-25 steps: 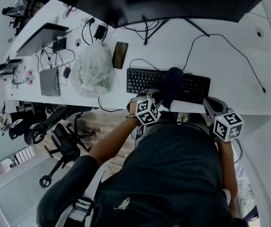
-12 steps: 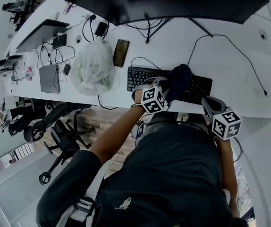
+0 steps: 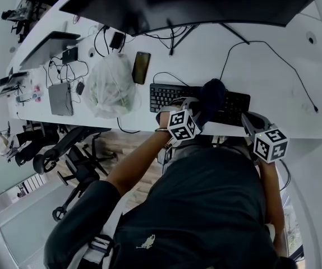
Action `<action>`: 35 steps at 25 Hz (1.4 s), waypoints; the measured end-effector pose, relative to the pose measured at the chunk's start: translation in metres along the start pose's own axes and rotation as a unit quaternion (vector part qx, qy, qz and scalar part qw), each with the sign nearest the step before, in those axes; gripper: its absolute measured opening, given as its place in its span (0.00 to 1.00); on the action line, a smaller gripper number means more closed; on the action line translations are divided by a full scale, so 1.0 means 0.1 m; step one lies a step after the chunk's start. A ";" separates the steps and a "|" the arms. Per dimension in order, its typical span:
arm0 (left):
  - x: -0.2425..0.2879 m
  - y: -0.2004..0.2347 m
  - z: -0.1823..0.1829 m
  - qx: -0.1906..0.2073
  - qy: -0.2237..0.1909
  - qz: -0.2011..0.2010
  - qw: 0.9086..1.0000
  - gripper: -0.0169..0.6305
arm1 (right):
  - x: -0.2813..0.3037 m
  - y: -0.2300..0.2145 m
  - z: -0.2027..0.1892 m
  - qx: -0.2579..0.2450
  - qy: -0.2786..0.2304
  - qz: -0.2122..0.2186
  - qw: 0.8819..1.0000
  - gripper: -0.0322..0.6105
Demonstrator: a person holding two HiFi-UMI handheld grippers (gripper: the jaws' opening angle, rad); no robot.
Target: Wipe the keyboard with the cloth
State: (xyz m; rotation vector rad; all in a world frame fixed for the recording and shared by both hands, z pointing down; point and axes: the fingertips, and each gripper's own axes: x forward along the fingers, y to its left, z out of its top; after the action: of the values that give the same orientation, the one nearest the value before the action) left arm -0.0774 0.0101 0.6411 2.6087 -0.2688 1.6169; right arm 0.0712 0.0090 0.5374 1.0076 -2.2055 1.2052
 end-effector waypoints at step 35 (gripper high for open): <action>-0.33 0.10 -0.75 -0.091 -0.026 0.058 0.994 0.15 | 0.35 0.37 -0.65 -0.002 0.055 0.009 0.998 0.06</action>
State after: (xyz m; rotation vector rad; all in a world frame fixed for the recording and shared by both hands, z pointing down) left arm -0.1600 0.0151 0.6447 2.5420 -0.5542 1.4790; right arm 0.0216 0.0642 0.5752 0.8992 -2.1346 1.2326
